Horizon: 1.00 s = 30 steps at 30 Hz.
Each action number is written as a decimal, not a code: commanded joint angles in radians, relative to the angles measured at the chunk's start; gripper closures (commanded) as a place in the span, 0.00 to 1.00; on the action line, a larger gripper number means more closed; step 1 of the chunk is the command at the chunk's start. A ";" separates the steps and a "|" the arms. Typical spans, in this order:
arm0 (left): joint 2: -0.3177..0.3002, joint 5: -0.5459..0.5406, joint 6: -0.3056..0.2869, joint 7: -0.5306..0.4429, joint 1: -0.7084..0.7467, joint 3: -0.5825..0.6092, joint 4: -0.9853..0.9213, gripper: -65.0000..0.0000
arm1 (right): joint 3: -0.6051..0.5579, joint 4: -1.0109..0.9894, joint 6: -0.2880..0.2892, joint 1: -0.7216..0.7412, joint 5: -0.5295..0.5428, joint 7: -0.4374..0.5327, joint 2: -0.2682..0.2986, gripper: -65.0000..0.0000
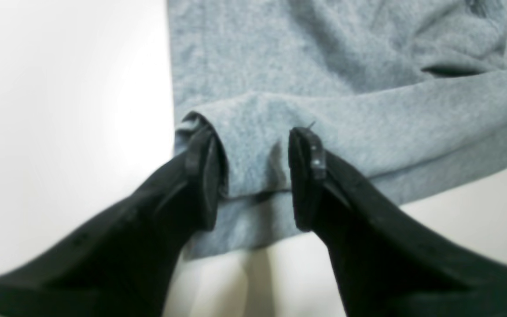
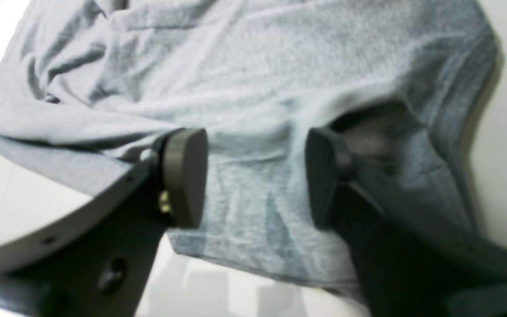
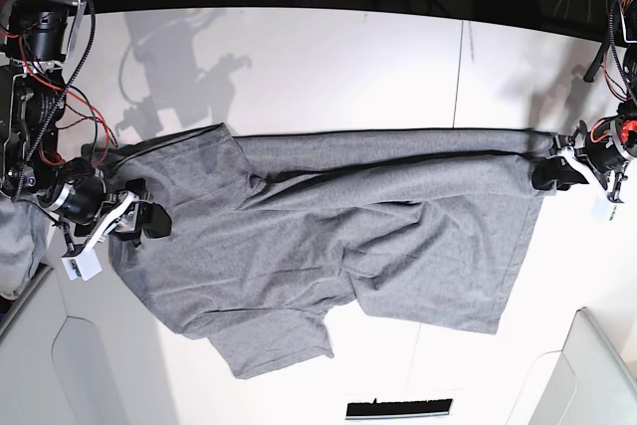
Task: Layout the t-shirt on the table in an organized manner, then fold the t-shirt properly
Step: 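Lift the side edge with both grippers and fold it across the shirt, then release the folded edge and pull both grippers back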
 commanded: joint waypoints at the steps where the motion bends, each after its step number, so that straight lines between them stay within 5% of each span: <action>1: -0.025 -0.016 -0.009 0.000 -0.022 -0.008 0.012 0.58 | 0.012 0.018 0.000 0.024 0.021 0.023 0.014 0.46; 11: -0.075 -0.199 -0.009 0.115 -0.016 -0.088 0.012 0.57 | 0.311 0.018 -0.007 -0.013 0.010 -0.003 0.014 0.46; 15: -0.062 -0.235 -0.009 0.122 -0.009 -0.089 0.012 0.47 | 0.357 0.002 -0.012 -0.067 -0.013 0.003 0.014 0.46; 24: -0.019 -0.194 -0.009 0.110 0.011 -0.089 0.010 0.44 | 0.357 -0.113 -0.027 -0.128 -0.072 0.131 0.014 0.38; 30: -0.019 -0.090 0.027 0.012 0.011 -0.089 -0.044 0.35 | 0.357 -0.116 -0.033 -0.125 -0.100 0.139 0.013 0.38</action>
